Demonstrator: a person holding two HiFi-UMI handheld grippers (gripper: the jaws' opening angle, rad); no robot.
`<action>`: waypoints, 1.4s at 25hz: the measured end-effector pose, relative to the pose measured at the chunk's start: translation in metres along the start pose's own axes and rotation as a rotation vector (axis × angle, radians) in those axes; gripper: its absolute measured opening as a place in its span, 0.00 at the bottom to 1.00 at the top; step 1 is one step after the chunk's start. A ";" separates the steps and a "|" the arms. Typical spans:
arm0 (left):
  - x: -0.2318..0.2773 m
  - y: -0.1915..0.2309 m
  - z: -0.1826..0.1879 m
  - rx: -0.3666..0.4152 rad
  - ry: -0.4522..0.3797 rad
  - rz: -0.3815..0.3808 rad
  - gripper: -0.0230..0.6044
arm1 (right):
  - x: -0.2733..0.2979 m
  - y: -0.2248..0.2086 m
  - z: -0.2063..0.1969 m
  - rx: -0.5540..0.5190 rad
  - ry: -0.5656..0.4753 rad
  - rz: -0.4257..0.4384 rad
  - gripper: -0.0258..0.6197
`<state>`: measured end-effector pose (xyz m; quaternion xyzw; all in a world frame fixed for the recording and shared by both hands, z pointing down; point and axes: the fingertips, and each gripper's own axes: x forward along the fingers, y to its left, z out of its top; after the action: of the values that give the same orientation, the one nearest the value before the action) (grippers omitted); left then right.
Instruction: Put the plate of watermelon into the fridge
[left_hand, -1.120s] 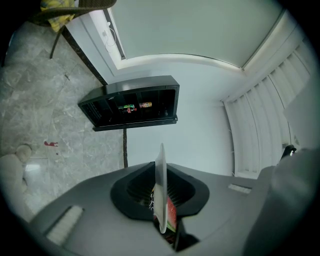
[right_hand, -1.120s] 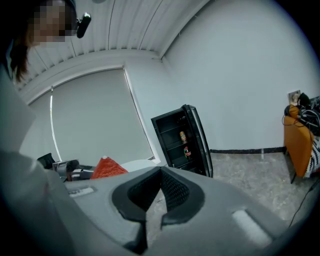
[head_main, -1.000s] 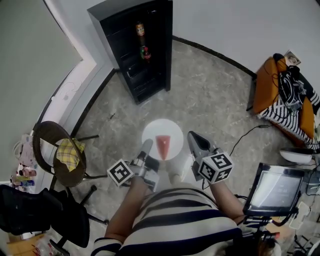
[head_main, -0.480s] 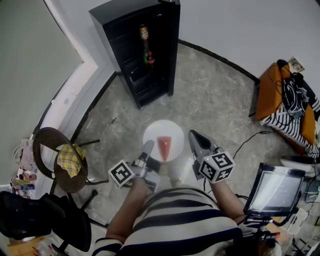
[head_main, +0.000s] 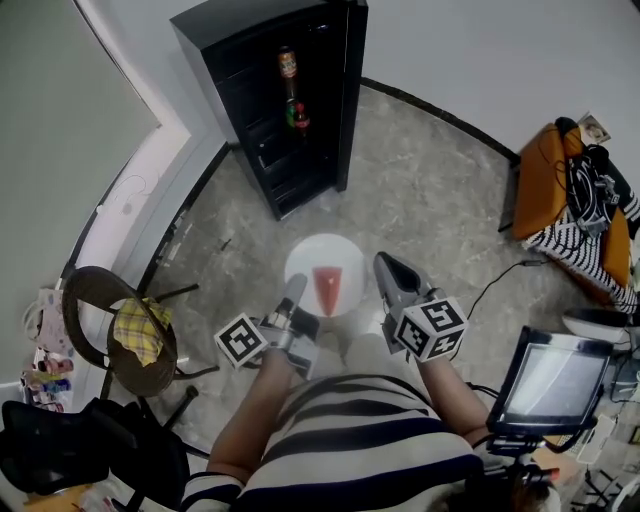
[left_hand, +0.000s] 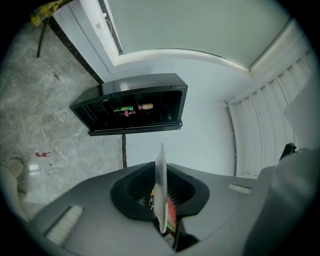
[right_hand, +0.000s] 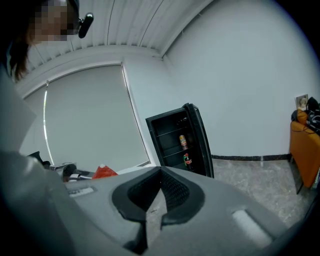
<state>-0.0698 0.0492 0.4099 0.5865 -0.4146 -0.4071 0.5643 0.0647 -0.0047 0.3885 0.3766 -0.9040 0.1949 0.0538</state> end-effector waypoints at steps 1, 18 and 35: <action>0.002 0.000 0.002 -0.002 0.001 -0.003 0.08 | 0.002 0.000 0.000 -0.001 0.002 -0.002 0.03; 0.068 0.001 0.015 -0.011 -0.074 0.002 0.08 | 0.056 -0.053 0.033 -0.010 0.032 0.081 0.03; 0.155 0.014 0.019 -0.006 -0.235 0.034 0.08 | 0.113 -0.131 0.061 -0.056 0.120 0.224 0.03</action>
<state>-0.0380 -0.1039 0.4219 0.5260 -0.4867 -0.4645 0.5203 0.0793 -0.1876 0.4008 0.2593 -0.9407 0.1965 0.0965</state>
